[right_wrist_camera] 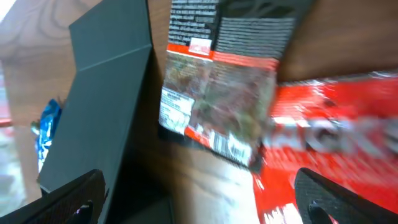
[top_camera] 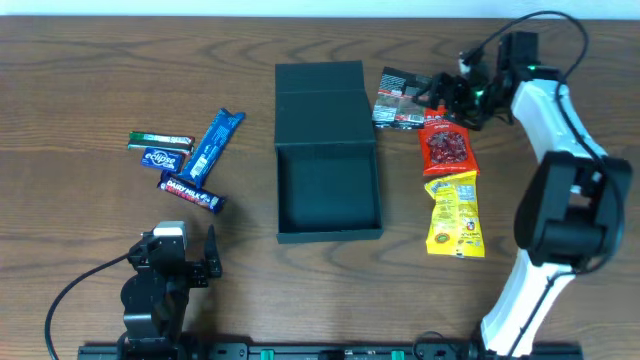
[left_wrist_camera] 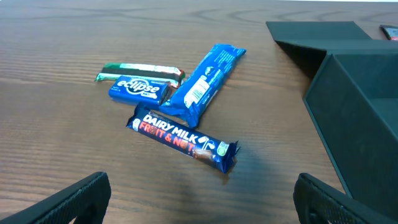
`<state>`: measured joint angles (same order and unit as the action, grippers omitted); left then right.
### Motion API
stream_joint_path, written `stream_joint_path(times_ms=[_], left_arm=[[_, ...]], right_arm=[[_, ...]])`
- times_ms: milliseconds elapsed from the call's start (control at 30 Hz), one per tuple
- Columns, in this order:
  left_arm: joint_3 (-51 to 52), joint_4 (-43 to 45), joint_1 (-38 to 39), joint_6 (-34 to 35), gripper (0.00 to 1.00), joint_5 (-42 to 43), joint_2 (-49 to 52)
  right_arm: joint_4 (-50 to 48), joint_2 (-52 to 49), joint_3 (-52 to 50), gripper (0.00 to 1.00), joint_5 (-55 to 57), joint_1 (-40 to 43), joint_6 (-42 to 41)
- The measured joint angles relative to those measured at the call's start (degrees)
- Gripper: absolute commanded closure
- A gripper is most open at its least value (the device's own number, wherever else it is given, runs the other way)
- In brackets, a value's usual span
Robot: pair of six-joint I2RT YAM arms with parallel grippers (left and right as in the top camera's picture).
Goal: Pack container
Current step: 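Grasp the dark jerky packet with the right gripper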
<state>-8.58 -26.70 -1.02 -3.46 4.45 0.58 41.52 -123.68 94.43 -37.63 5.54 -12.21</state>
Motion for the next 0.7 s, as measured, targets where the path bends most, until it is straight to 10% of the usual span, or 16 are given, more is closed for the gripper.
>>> stream_joint_path(times_ms=[433,700], left_arm=[[0.0,0.0,0.0,0.0,0.05,0.0,0.0],[0.0,0.0,0.0,0.0,0.05,0.0,0.0]], right_arm=[[-10.0,-4.8,-0.1,0.05,-3.6,-1.3,-8.3],[-11.5,-7.5,0.0,0.23,-4.3,-1.4,-10.8]])
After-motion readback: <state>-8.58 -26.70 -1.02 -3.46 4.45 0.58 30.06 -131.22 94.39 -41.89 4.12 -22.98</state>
